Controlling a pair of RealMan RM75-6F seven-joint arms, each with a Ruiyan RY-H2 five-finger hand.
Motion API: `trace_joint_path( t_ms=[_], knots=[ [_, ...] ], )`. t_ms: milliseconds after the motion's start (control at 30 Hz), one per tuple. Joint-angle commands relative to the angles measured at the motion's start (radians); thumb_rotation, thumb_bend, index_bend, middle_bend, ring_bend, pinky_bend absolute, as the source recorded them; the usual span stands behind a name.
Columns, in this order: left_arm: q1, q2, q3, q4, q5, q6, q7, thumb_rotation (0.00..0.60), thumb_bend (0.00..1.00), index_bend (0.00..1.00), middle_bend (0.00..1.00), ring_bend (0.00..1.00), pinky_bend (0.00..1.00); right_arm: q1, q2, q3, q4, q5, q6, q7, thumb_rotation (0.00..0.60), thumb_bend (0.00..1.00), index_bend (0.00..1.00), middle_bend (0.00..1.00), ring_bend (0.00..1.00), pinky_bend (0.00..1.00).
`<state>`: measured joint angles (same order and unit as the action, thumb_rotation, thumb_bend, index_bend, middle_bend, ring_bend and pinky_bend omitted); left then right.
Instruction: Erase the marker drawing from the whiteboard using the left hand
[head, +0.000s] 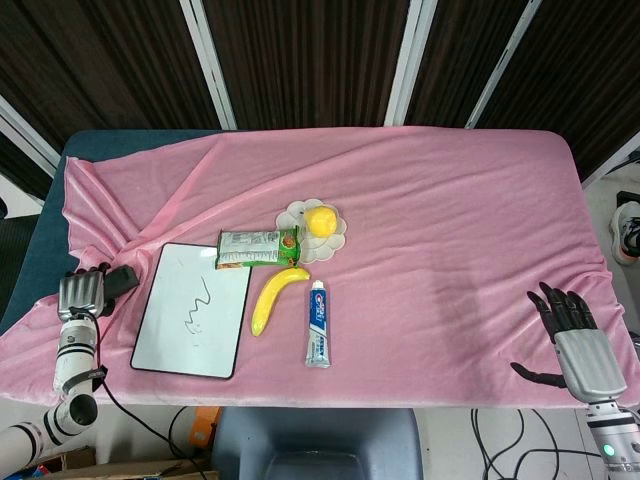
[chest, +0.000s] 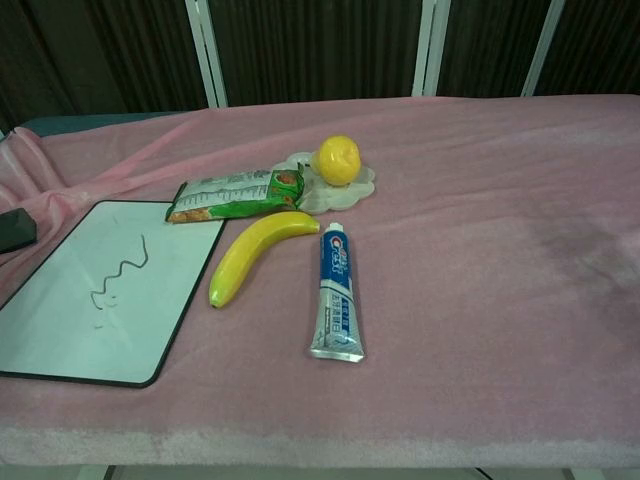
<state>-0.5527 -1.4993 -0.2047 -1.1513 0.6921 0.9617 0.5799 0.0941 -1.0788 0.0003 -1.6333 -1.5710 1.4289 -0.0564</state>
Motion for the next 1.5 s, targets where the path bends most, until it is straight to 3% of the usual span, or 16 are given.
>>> trace_joint_path(
  t_ms=[33, 433, 600, 733, 967, 1233, 1500],
  knots=[
    [0.0, -0.001, 0.0, -0.004, 0.003, 0.006, -0.005, 0.6, 0.34, 0.31, 0.38, 0.31, 0.27, 0.0, 0.001, -0.001, 0.0, -0.001, -0.001, 0.002, 0.6, 0.22, 0.0, 0.0, 0.0, 0.0],
    [0.002, -0.027, -0.006, 0.011, 0.053, 0.058, -0.046, 0.6, 0.41, 0.43, 0.5, 0.39, 0.33, -0.004, 0.003, -0.006, 0.003, -0.015, 0.01, 0.011, 0.6, 0.22, 0.0, 0.0, 0.0, 0.0],
    [0.02, -0.031, -0.011, 0.0, 0.111, 0.103, -0.113, 0.6, 0.57, 0.55, 0.63, 0.51, 0.41, -0.001, 0.003, -0.005, 0.002, -0.013, 0.004, 0.011, 0.6, 0.22, 0.0, 0.0, 0.0, 0.0],
    [0.049, 0.006, 0.002, -0.1, 0.199, 0.154, -0.179, 0.6, 0.7, 0.61, 0.71, 0.57, 0.49, 0.001, 0.001, -0.007, 0.001, -0.017, 0.0, 0.007, 0.6, 0.22, 0.0, 0.0, 0.0, 0.0],
    [0.095, 0.126, 0.078, -0.377, 0.349, 0.18, -0.222, 0.6, 0.76, 0.64, 0.78, 0.64, 0.55, 0.008, -0.006, -0.013, 0.0, -0.02, -0.017, -0.01, 0.6, 0.22, 0.0, 0.0, 0.0, 0.0],
    [0.115, 0.18, 0.155, -0.574, 0.373, 0.228, -0.042, 0.6, 0.79, 0.64, 0.79, 0.65, 0.57, 0.016, -0.008, -0.024, -0.001, -0.039, -0.029, -0.013, 0.6, 0.22, 0.0, 0.0, 0.0, 0.0],
    [0.114, 0.174, 0.181, -0.655, 0.336, 0.246, 0.068, 0.6, 0.79, 0.64, 0.8, 0.66, 0.58, 0.019, -0.007, -0.03, -0.001, -0.05, -0.031, -0.008, 0.6, 0.22, 0.0, 0.0, 0.0, 0.0]
  ],
)
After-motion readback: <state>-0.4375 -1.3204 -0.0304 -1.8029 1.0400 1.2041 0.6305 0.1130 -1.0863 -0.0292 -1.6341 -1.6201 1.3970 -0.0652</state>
